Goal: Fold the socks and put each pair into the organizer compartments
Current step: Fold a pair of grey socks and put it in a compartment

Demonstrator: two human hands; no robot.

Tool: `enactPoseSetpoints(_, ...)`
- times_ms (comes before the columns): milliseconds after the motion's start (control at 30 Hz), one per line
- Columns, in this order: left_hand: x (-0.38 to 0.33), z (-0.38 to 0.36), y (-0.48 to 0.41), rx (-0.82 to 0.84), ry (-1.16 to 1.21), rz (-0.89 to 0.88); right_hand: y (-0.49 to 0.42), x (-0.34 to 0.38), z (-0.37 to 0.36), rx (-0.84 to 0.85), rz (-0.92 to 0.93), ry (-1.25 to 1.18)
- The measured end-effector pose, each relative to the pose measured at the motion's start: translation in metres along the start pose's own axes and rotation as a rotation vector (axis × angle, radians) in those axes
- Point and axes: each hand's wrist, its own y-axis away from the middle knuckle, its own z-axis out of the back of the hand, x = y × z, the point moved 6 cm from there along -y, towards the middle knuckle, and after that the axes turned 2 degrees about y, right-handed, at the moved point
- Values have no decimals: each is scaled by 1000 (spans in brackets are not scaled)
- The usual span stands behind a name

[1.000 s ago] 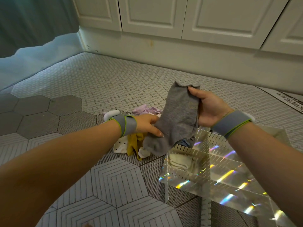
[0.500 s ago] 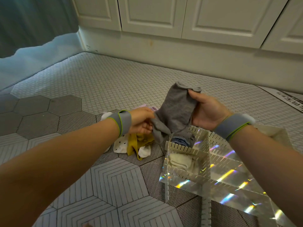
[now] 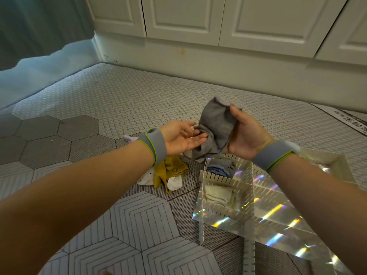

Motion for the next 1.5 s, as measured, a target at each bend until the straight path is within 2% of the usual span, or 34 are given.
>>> enactPoseSetpoints(133,2,-10,0,56,-344,-126,2,-5,4,-7,42,112)
enactPoseSetpoints(300,-1,-9,-5,-54,-899,-280,1,-10,15,-104,8,127)
enactPoseSetpoints(400,-1,-11,-4,-51,-956,-252,-1,-12,17,-143,-12,159)
enactPoseSetpoints(500,1,-5,-6,-120,-1005,-196,-3,-12,7,-137,49,177)
enactPoseSetpoints(633,1,2,-9,-240,-939,-159,-5,-17,-11,-124,100,388)
enactPoseSetpoints(700,3,7,-12,-239,-763,-123,-5,-19,-14,-146,95,515)
enactPoseSetpoints(767,10,8,-17,-157,-561,-37,-5,-19,-13,-150,94,542)
enactPoseSetpoints(867,12,17,-20,-177,-382,34,-3,-19,-9,-150,102,579)
enactPoseSetpoints(1033,13,18,-15,-123,-357,94,-1,-24,-5,-102,68,701)
enactPoseSetpoints(1200,13,5,-6,43,-228,134,1,-29,7,-207,-35,763)
enactPoseSetpoints(1300,14,4,-8,41,-256,126,2,-25,15,-260,-4,856)
enactPoseSetpoints(1400,19,0,-11,32,-311,95,4,-21,20,-265,66,731)
enactPoseSetpoints(1500,20,-4,-18,30,-280,7,7,-14,30,-341,156,374)
